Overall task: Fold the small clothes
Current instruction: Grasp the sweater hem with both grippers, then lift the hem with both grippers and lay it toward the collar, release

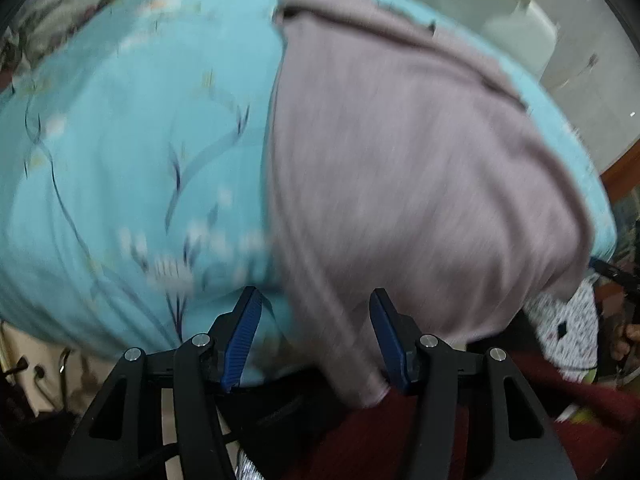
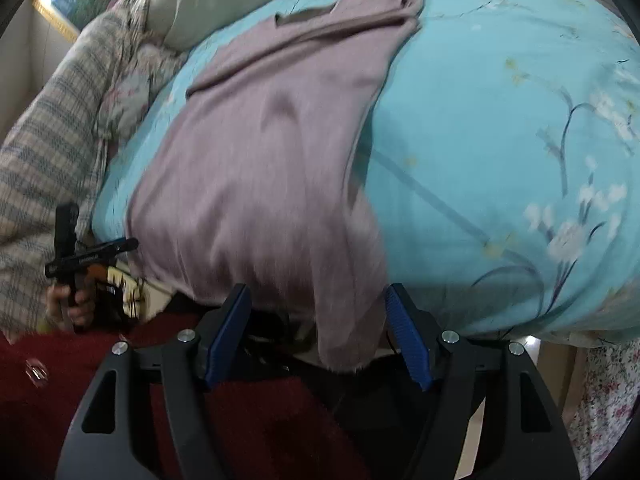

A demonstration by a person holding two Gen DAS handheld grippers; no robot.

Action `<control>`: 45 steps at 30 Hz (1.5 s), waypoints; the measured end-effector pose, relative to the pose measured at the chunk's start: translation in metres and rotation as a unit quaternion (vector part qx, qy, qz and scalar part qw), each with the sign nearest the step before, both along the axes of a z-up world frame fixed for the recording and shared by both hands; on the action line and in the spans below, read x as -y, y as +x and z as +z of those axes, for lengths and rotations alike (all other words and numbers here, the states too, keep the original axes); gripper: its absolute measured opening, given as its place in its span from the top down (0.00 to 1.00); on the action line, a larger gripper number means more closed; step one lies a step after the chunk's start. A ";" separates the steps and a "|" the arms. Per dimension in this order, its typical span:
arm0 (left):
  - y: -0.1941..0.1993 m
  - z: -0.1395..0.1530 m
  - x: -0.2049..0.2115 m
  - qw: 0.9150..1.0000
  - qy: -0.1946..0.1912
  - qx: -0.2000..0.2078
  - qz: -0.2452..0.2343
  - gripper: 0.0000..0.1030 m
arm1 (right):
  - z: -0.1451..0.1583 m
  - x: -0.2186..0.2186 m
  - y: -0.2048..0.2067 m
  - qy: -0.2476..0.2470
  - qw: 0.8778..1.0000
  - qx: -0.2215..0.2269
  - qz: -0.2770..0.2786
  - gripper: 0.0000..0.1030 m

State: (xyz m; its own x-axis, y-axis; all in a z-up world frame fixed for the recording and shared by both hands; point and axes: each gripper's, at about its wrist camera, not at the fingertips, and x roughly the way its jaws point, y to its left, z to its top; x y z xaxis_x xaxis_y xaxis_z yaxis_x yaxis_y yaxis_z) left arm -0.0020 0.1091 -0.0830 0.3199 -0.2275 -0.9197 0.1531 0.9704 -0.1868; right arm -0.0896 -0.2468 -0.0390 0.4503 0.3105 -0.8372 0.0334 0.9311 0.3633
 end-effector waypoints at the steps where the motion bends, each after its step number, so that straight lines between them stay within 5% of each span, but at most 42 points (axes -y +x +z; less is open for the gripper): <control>1: -0.003 -0.003 0.000 1.000 0.005 0.001 -0.002 0.50 | -0.002 -0.001 -0.001 -0.002 1.000 0.003 0.003 0.32; 7: -0.013 -0.002 -0.012 1.000 -0.001 0.007 -0.006 0.62 | -0.002 0.007 -0.004 0.008 1.000 0.027 0.006 0.32; 16: 0.001 -0.003 -0.001 0.997 -0.057 0.005 -0.057 0.63 | -0.025 0.009 -0.001 0.045 0.998 0.033 0.011 0.32; 17: 0.001 -0.003 -0.001 0.996 -0.058 0.007 -0.063 0.64 | -0.026 0.008 -0.002 0.043 0.998 0.033 0.012 0.39; 18: 0.001 -0.002 -0.001 0.996 -0.059 0.008 -0.066 0.68 | -0.027 0.007 -0.002 0.040 0.999 0.031 0.014 0.57; 19: 0.002 -0.002 -0.001 0.996 -0.060 0.009 -0.069 0.85 | -0.027 0.007 -0.003 0.043 0.999 0.029 0.015 0.66; 21: 0.002 -0.001 -0.007 0.994 -0.074 0.006 -0.075 0.94 | -0.026 0.007 -0.006 0.055 0.998 0.030 0.019 0.89; 28: -0.029 0.043 -0.027 0.982 -0.150 0.085 -0.075 0.97 | 0.003 0.002 -0.034 0.132 0.986 0.070 0.068 0.93; 40: -0.018 0.083 -0.063 0.959 -0.246 0.141 -0.019 0.97 | 0.051 0.041 -0.029 0.253 0.948 0.195 0.006 0.93; 45: 0.006 0.116 -0.054 0.943 -0.272 0.190 -0.018 0.97 | 0.078 0.055 -0.007 0.255 0.936 0.240 -0.023 0.93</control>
